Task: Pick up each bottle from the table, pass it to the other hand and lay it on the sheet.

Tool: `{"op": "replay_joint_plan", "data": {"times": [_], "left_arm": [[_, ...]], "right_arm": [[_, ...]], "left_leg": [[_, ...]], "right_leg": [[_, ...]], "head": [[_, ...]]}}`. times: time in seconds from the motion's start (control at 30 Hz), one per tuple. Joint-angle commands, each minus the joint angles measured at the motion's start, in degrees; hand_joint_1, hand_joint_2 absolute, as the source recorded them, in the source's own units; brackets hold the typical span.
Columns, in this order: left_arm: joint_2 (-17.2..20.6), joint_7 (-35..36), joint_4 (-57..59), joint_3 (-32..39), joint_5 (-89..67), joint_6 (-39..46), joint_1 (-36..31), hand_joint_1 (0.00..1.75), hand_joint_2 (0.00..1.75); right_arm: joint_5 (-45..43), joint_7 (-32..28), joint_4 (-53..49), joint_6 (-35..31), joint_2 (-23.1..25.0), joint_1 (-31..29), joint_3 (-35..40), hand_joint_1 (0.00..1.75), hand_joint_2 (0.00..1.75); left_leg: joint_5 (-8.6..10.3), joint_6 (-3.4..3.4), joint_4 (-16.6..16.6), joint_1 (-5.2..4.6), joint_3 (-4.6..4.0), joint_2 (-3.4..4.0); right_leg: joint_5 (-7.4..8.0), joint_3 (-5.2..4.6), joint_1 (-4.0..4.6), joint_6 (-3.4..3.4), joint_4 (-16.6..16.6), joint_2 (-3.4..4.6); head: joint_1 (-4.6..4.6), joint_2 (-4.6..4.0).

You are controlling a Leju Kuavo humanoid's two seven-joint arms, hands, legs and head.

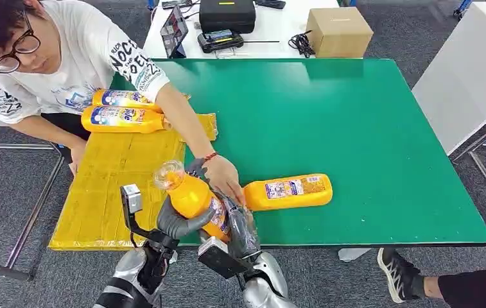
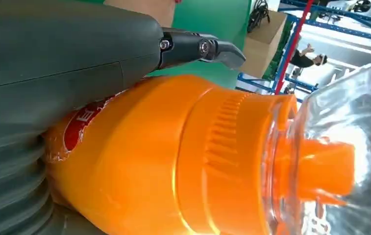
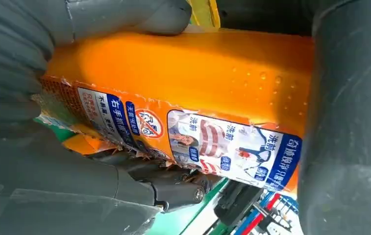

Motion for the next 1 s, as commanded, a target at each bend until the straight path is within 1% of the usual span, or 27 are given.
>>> {"op": "replay_joint_plan", "data": {"times": [0.03,0.07,0.1,0.13,0.23,0.27,0.33,0.37,0.4,0.43,0.47,0.5,0.53,0.63,0.67,0.73,0.77,0.8,0.83,0.87,0.93,0.97,1.0], "left_arm": [[1.2,-0.2,4.2,-2.5,1.6,-1.7,-3.2,0.00,1.75],[1.2,-0.4,4.0,-2.6,1.5,-1.6,-3.1,0.05,1.75],[1.2,-0.5,3.7,-2.7,1.4,-1.7,-2.9,1.54,1.75],[1.5,-1.0,3.2,-3.0,0.8,-1.9,-2.7,1.75,1.75],[1.2,-1.8,2.2,-2.4,0.4,-1.2,-2.3,1.75,1.75],[1.0,-2.0,1.8,-2.1,0.5,-0.9,-2.2,1.75,1.75],[0.9,-2.1,1.3,-1.7,1.4,-1.9,-2.1,1.75,1.75],[0.9,-2.0,1.2,-1.7,1.5,-2.1,-2.2,1.75,1.75],[0.8,-2.2,0.9,-1.4,1.7,-1.9,-2.1,1.75,1.75],[0.7,-2.1,0.9,-1.2,2.2,-2.1,-2.1,1.75,1.75],[0.6,-2.3,0.4,-0.6,2.8,-2.1,-2.1,1.75,1.75],[0.7,-2.1,0.4,-0.6,3.4,-2.8,-2.2,1.75,1.75],[0.7,-2.3,-0.2,-0.3,3.4,-2.4,-2.2,1.75,1.75],[0.8,-2.3,-0.6,-0.2,3.8,-2.6,-2.2,1.75,1.75],[0.6,-2.4,-1.1,0.2,4.4,-2.8,-2.1,1.75,1.75],[0.4,-2.5,-1.3,0.6,4.8,-2.5,-2.1,1.75,1.75],[0.4,-2.5,-1.5,0.8,4.8,-2.3,-2.3,1.75,1.75],[0.3,-2.6,-1.6,1.2,5.1,-2.0,-2.3,1.75,1.75],[0.4,-2.7,-1.9,1.5,5.2,-1.7,-2.4,1.75,1.75],[0.5,-2.7,-2.0,1.5,5.2,-1.7,-2.5,1.75,1.75],[0.5,-2.7,-2.0,1.5,5.2,-1.7,-2.5,1.75,1.75],[0.5,-2.7,-2.0,1.5,5.2,-1.7,-2.5,1.75,1.75],[0.5,-2.7,-2.0,1.5,5.2,-1.7,-2.5,1.75,1.75]], "right_arm": [[1.0,0.4,10.0,1.0,1.8,-3.2,5.9,1.75,1.75],[0.9,0.3,10.2,0.7,1.8,-3.2,5.8,1.75,1.75],[0.6,0.2,10.2,0.7,1.8,-3.2,5.7,1.75,1.75],[0.4,0.3,10.0,0.9,1.7,-3.3,5.7,1.75,1.75],[-0.2,0.5,9.2,1.3,1.6,-3.1,5.3,1.75,1.75],[-0.1,0.6,9.0,1.3,1.6,-3.1,5.3,1.75,1.75],[0.0,0.9,8.9,1.6,1.5,-3.2,5.4,1.75,1.75],[0.0,0.9,8.9,1.7,1.5,-3.2,5.4,1.75,1.75],[0.1,1.0,9.1,1.6,1.5,-3.2,5.4,1.75,1.75],[0.0,1.0,9.1,1.6,1.5,-3.2,5.4,1.75,1.75],[0.1,1.0,9.4,1.5,1.6,-3.3,5.4,1.75,1.75],[0.1,0.9,9.4,1.6,1.6,-3.4,5.3,1.75,1.75],[0.0,0.9,9.4,1.6,1.6,-3.4,5.2,1.75,1.75],[0.0,0.9,9.4,1.5,1.6,-3.4,5.1,1.75,1.75],[0.0,1.0,9.4,1.6,1.6,-3.4,5.1,1.75,1.75],[-0.1,1.0,9.4,1.4,1.7,-3.4,4.9,1.75,1.75],[-0.2,1.0,9.3,1.1,1.6,-3.5,4.7,1.54,1.75],[-0.3,1.0,9.5,0.9,1.4,-3.8,4.6,0.17,1.75],[-0.6,0.7,9.2,-0.2,1.4,-3.8,4.1,0.02,1.75],[-0.6,0.7,9.2,-0.1,1.4,-3.9,4.1,0.02,1.75],[-0.6,0.7,9.2,-0.1,1.4,-3.9,4.1,0.02,1.75],[-0.6,0.7,9.2,-0.1,1.4,-3.9,4.1,0.02,1.75],[-0.6,0.7,9.2,-0.1,1.4,-3.9,4.1,0.02,1.75]], "left_leg": [[-0.06,-0.07,0.0,0.05,0.17,0.06],[-0.11,-0.10,0.0,0.08,0.28,0.08],[-0.08,-0.09,0.0,0.06,0.23,0.09],[-0.04,-0.07,0.0,0.03,0.16,0.05],[-0.18,-0.12,0.0,0.12,0.39,0.08],[-0.12,-0.08,0.0,0.08,0.26,0.06],[-0.24,-0.12,0.0,0.14,0.45,0.09],[-0.12,-0.07,0.0,0.09,0.25,0.05],[-0.19,-0.10,0.0,0.12,0.36,0.07],[-0.08,-0.06,0.0,0.05,0.19,0.04],[-0.18,-0.10,0.0,0.11,0.33,0.06],[-0.06,-0.06,0.0,0.05,0.15,0.05],[-0.14,-0.09,0.0,0.10,0.28,0.05],[-0.02,-0.05,0.0,0.05,0.08,0.03],[-0.10,-0.09,0.0,0.09,0.22,0.02],[-0.05,-0.06,0.0,0.06,0.12,0.03],[-0.12,-0.09,0.0,0.10,0.24,0.04],[-0.04,-0.05,0.0,0.04,0.12,0.03],[-0.03,-0.05,0.0,0.06,0.10,0.03],[-0.12,-0.08,0.0,0.10,0.25,0.02],[-0.04,-0.05,0.0,0.06,0.12,0.03],[-0.12,-0.08,0.0,0.09,0.28,0.04],[-0.09,-0.07,0.0,0.07,0.22,0.06]], "right_leg": [[-0.04,0.17,0.06,-0.09,0.0,0.04],[-0.08,0.28,0.09,-0.13,0.0,0.05],[-0.06,0.21,0.07,-0.11,0.0,0.05],[-0.05,0.15,0.04,-0.08,0.0,0.00],[-0.16,0.38,0.14,-0.16,0.0,0.01],[-0.11,0.25,0.10,-0.11,0.0,0.00],[-0.20,0.47,0.16,-0.16,0.0,0.01],[-0.10,0.25,0.10,-0.11,0.0,-0.01],[-0.16,0.38,0.14,-0.13,0.0,0.00],[-0.08,0.18,0.06,-0.08,0.0,-0.01],[-0.16,0.35,0.12,-0.13,0.0,-0.01],[-0.07,0.14,0.05,-0.08,0.0,-0.01],[-0.13,0.29,0.11,-0.12,0.0,-0.01],[-0.03,0.07,0.05,-0.06,0.0,-0.02],[-0.11,0.24,0.10,-0.11,0.0,-0.05],[-0.05,0.11,0.06,-0.08,0.0,-0.03],[-0.12,0.24,0.12,-0.12,0.0,-0.03],[-0.06,0.10,0.05,-0.08,0.0,-0.04],[-0.05,0.09,0.06,-0.07,0.0,-0.04],[-0.13,0.25,0.11,-0.12,0.0,-0.06],[-0.05,0.11,0.06,-0.07,0.0,-0.03],[-0.11,0.27,0.10,-0.11,0.0,-0.03],[-0.09,0.21,0.08,-0.10,0.0,-0.01]], "head": [[0.00,0.00],[-0.02,0.00],[0.00,0.00],[-0.02,0.00],[-0.02,0.00],[-0.02,0.00],[-0.02,0.00],[-0.02,0.00],[0.00,0.00],[0.00,0.00],[0.00,0.00],[-0.02,0.00],[0.00,0.00],[-0.02,0.00],[0.00,0.00],[0.00,0.00],[-0.02,0.00],[-0.02,0.00],[0.00,0.00],[-0.02,0.00],[0.00,0.00],[0.00,0.00],[0.00,0.00]]}}
